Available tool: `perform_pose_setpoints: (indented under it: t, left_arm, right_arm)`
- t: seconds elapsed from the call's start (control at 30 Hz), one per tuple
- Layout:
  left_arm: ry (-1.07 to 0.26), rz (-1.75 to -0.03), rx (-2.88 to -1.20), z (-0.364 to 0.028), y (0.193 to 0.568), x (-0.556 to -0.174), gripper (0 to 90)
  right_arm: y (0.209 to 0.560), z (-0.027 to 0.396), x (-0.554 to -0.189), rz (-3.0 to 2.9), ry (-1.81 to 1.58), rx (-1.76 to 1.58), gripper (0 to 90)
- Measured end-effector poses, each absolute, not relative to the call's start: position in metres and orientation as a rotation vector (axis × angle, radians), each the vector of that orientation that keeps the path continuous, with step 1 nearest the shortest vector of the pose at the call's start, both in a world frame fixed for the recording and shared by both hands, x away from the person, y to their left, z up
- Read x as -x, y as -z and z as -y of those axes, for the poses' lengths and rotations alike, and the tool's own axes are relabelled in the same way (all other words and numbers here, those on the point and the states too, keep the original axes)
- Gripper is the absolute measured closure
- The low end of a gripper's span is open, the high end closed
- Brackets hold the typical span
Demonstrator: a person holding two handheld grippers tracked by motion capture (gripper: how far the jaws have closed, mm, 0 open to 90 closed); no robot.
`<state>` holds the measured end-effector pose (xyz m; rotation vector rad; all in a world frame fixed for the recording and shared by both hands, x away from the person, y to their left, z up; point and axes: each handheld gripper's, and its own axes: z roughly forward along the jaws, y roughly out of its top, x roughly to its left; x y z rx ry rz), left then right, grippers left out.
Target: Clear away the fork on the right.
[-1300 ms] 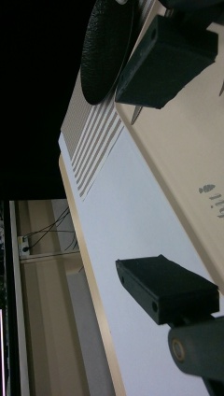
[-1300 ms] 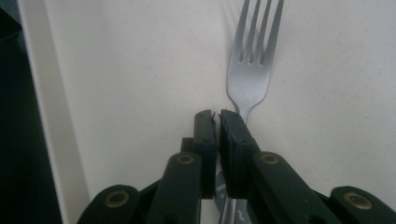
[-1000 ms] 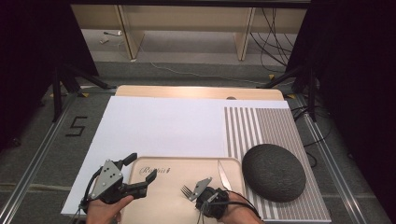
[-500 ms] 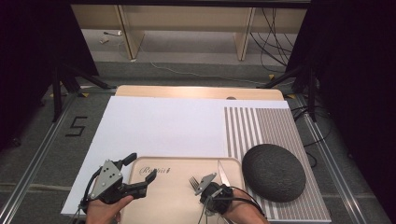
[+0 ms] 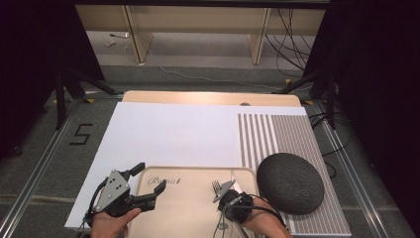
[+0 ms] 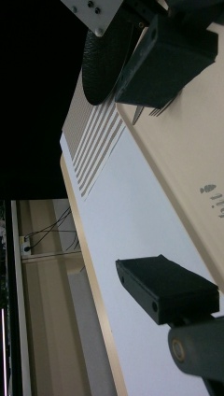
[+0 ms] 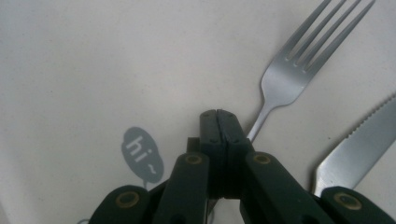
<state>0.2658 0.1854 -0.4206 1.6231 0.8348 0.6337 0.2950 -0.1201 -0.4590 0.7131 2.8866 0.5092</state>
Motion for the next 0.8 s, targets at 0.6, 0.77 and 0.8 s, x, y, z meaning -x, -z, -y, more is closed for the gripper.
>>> perform_pose_setpoints:
  t: [0.6,0.77,0.8]
  left_arm:
    - [-0.637,-0.833,-1.624,-0.186,0.420,-0.266,16.3]
    - [-0.638,-0.833,-1.624,-0.186,0.420,-0.265,16.3]
    - [-0.638,-0.833,-1.623,-0.186,0.420,-0.265,16.3]
  right_arm:
    - [0.457,0.136,-0.301,-2.854,-0.428,-0.777,90.0]
    - [0.457,0.140,-0.301,-2.857,-0.432,-0.787,90.0]
    - [0.457,0.140,-0.301,-2.857,-0.432,-0.786,90.0]
